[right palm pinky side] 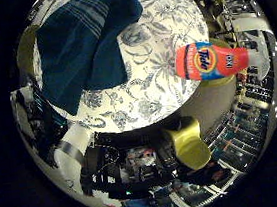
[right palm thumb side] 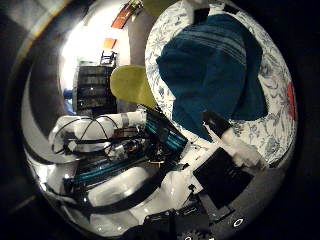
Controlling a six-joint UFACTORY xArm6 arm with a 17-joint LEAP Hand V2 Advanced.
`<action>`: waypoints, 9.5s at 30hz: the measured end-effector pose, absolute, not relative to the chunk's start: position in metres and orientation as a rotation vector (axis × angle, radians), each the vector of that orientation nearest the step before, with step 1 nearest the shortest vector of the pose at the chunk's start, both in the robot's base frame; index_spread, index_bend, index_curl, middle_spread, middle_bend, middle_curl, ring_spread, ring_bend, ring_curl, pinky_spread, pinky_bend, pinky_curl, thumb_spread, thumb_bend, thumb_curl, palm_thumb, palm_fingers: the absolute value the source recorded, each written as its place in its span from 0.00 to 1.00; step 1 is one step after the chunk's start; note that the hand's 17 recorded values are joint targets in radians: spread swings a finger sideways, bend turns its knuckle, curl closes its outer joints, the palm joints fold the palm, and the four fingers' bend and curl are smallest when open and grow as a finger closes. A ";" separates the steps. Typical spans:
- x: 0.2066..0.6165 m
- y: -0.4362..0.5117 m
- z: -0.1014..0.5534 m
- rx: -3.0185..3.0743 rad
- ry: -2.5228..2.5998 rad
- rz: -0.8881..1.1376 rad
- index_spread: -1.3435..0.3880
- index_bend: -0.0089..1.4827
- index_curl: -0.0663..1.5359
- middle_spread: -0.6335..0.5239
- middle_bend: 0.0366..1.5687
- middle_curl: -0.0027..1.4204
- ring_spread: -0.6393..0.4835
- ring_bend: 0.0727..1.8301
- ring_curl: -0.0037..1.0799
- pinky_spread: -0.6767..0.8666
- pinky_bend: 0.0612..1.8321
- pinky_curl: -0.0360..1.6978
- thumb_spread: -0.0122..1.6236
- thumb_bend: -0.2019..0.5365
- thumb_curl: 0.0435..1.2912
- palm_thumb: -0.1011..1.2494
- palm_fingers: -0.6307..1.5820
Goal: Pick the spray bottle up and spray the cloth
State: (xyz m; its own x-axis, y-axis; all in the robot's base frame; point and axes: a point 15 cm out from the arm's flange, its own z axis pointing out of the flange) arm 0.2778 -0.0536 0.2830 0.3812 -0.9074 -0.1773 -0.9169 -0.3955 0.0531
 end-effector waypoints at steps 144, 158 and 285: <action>0.416 -0.298 0.200 -0.704 1.612 0.267 0.64 0.59 0.42 0.45 0.67 0.42 0.43 0.65 0.48 0.24 0.69 0.22 0.51 0.25 0.36 0.78 0.91; 0.413 -0.293 0.217 -0.883 1.628 0.332 0.66 0.72 0.49 0.49 0.83 0.44 0.44 0.77 0.53 0.32 0.79 0.34 0.32 0.25 0.58 0.89 0.83; 0.411 0.121 0.430 -2.470 1.539 0.512 0.65 0.71 0.54 0.48 0.85 0.42 0.43 0.79 0.53 0.31 0.72 0.46 0.34 0.25 0.72 0.86 0.83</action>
